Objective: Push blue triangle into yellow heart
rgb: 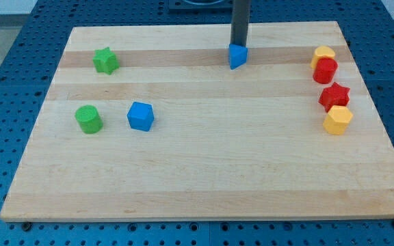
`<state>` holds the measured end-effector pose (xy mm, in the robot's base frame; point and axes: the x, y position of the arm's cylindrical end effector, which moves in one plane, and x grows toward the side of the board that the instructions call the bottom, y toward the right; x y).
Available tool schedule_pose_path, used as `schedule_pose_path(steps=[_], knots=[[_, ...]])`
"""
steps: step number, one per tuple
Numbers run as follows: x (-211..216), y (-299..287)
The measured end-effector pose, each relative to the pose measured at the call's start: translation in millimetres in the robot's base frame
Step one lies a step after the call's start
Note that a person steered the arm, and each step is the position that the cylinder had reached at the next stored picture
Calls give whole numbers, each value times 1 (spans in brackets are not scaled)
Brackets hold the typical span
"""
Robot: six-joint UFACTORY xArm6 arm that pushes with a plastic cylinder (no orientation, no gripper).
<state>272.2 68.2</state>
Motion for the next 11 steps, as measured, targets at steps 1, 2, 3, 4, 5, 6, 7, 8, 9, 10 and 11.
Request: schedule_pose_path(steps=[1, 2, 3, 4, 5, 6, 7, 8, 9, 10, 11], knots=[[-3, -32], [-4, -62], [3, -79], [21, -75], [28, -49], [33, -24], [33, 3], [33, 33], [33, 63], [33, 91], [31, 109]])
